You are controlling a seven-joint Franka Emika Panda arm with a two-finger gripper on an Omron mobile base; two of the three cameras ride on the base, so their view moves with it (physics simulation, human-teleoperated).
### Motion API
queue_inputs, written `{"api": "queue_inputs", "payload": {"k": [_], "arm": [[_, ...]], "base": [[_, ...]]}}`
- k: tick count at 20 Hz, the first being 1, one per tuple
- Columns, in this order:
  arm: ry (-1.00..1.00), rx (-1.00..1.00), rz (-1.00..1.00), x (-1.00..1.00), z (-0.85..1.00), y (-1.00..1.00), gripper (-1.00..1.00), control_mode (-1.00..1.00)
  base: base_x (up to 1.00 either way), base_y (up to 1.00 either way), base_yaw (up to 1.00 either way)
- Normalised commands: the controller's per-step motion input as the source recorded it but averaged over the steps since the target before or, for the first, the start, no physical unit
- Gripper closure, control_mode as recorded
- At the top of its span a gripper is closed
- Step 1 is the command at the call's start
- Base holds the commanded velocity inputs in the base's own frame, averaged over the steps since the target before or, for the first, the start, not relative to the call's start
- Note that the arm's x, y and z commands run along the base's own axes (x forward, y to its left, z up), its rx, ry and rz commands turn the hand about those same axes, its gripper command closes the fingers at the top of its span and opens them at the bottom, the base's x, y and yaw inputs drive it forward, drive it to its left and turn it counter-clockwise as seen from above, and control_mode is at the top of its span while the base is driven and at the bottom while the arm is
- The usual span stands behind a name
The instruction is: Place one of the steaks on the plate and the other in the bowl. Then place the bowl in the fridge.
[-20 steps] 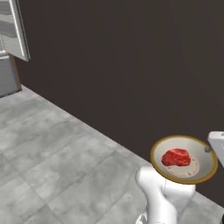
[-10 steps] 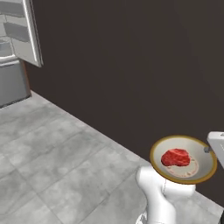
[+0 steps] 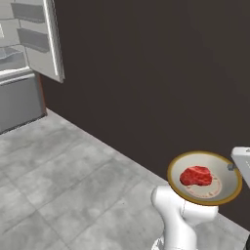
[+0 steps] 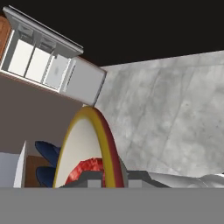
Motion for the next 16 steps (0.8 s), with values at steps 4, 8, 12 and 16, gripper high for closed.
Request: {"api": "queue_inputs", "payload": {"k": [4,8,12,16], "arm": [[0.0,0.0,0.0,0.0,0.0,0.0,1.0,1.0],[0.0,0.0,0.0,0.0,0.0,0.0,1.0,1.0],[0.0,0.0,0.0,0.0,0.0,0.0,1.0,1.0],[0.0,0.0,0.0,0.0,0.0,0.0,1.0,1.0]], "base": [[1.0,1.0,0.0],[1.0,0.99,0.0],[1.0,0.94,0.0],[1.0,0.87,0.0]]}}
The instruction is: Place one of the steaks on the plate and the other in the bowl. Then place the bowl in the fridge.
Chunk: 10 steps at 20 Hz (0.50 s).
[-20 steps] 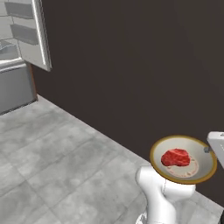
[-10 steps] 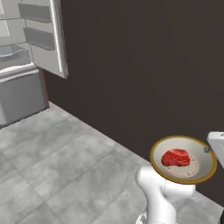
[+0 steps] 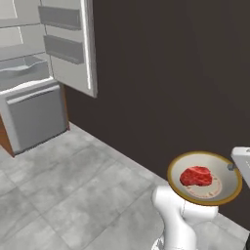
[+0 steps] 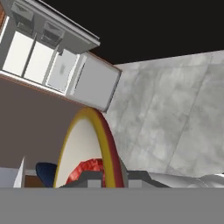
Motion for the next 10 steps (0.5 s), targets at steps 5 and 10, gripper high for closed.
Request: {"api": "queue_inputs", "payload": {"k": [5,10], "arm": [[0.0,0.0,0.0,0.0,0.0,0.0,1.0,1.0],[0.0,0.0,0.0,0.0,0.0,0.0,1.0,1.0]], "base": [[1.0,0.8,0.0],[1.0,0.53,0.0]]}}
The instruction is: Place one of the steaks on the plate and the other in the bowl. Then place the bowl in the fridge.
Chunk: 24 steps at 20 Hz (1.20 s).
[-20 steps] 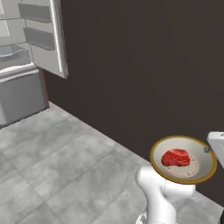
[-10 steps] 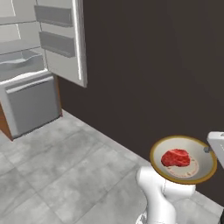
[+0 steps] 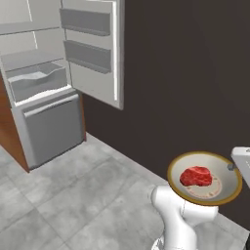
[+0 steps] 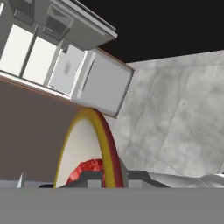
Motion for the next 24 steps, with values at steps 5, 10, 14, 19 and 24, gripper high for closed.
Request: {"api": "queue_inputs", "payload": {"k": [5,10,14,19,24], "arm": [[0.0,0.0,0.0,0.0,0.0,0.0,1.0,1.0],[0.0,0.0,0.0,0.0,0.0,0.0,1.0,1.0],[0.0,0.0,0.0,0.0,0.0,0.0,1.0,1.0],[0.0,0.0,0.0,0.0,0.0,0.0,1.0,1.0],[0.0,0.0,0.0,0.0,0.0,0.0,1.0,1.0]], "base": [[1.0,0.28,0.0],[1.0,0.03,0.01],[1.0,0.28,0.01],[1.0,0.68,0.0],[1.0,0.22,0.02]]}}
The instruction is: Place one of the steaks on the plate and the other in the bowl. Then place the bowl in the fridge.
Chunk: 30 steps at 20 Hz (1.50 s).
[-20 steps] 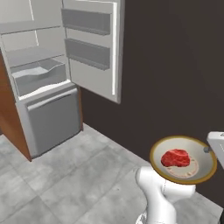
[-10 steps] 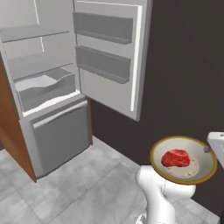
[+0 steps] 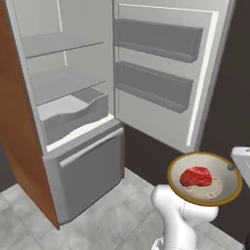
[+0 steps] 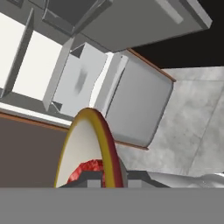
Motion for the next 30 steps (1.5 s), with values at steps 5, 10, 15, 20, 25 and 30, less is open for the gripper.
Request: {"api": "queue_inputs", "payload": {"k": [5,10,15,20,25,30], "arm": [[0.0,0.0,0.0,0.0,0.0,0.0,1.0,1.0],[0.0,0.0,0.0,0.0,0.0,0.0,1.0,1.0],[0.0,0.0,0.0,0.0,0.0,0.0,1.0,1.0],[0.0,0.0,0.0,0.0,0.0,0.0,1.0,1.0],[0.0,0.0,0.0,0.0,0.0,0.0,1.0,1.0],[0.0,0.0,0.0,0.0,0.0,0.0,1.0,1.0]], "base": [[1.0,0.04,0.09],[1.0,0.27,0.17],[1.0,0.16,0.15],[1.0,0.01,0.18],[1.0,0.13,0.2],[0.99,0.39,0.08]]}}
